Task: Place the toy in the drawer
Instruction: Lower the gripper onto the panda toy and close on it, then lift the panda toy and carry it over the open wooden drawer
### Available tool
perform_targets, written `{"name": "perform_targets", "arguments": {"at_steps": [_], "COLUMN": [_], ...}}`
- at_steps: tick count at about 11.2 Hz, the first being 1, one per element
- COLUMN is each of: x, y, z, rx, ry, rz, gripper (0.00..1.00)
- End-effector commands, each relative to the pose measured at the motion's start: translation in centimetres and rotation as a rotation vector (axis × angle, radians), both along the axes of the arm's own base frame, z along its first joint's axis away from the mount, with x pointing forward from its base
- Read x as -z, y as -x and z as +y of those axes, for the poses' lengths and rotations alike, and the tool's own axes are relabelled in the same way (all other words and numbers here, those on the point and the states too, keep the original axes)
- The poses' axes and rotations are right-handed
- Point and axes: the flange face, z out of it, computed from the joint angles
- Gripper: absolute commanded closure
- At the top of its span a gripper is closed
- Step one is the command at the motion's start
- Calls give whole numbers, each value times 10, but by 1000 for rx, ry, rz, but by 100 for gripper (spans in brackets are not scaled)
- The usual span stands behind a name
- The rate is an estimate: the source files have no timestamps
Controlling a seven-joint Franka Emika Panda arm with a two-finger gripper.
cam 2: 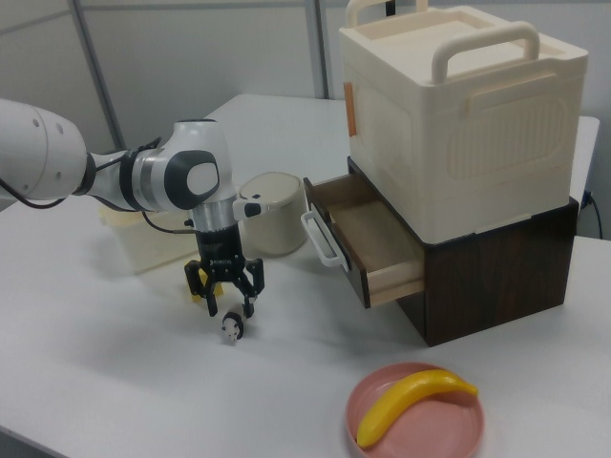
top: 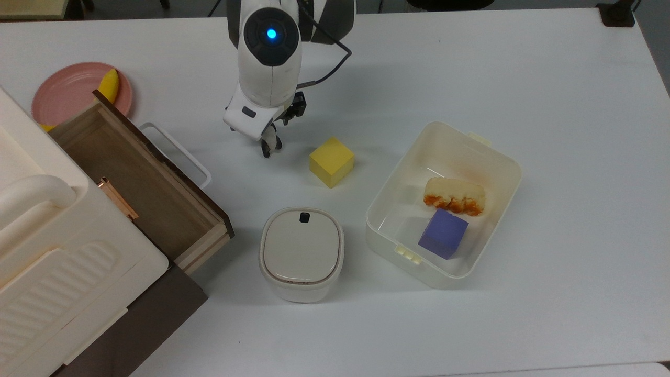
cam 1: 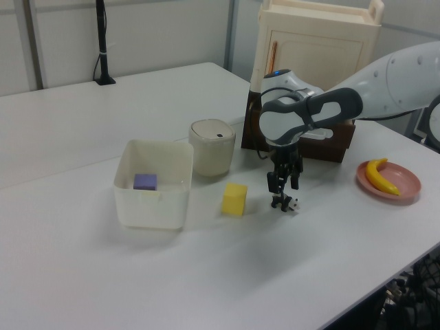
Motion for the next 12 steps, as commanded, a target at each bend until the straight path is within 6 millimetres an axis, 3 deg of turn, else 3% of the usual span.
{"name": "perform_targets", "arguments": {"at_steps": [1,2,3,4,5,7,9,10,12], "x": [13,17,14,4,-18,-68,-133,-159,-191], "y": [1,0,-2,-3,-9,-22,-44,-51,-60], "z": [9,11,14,17,19,12,1,-21,-69], "rx": [-40,-45,-51,-53,-51,-44,26,82,188], "ry": [14,14,13,11,6,1,-100,-123,-155], "rz": [0,0,-8,-18,-41,-56,-156,-219,-343], "gripper": [32,45,67,88,100,100,100,100,100]}}
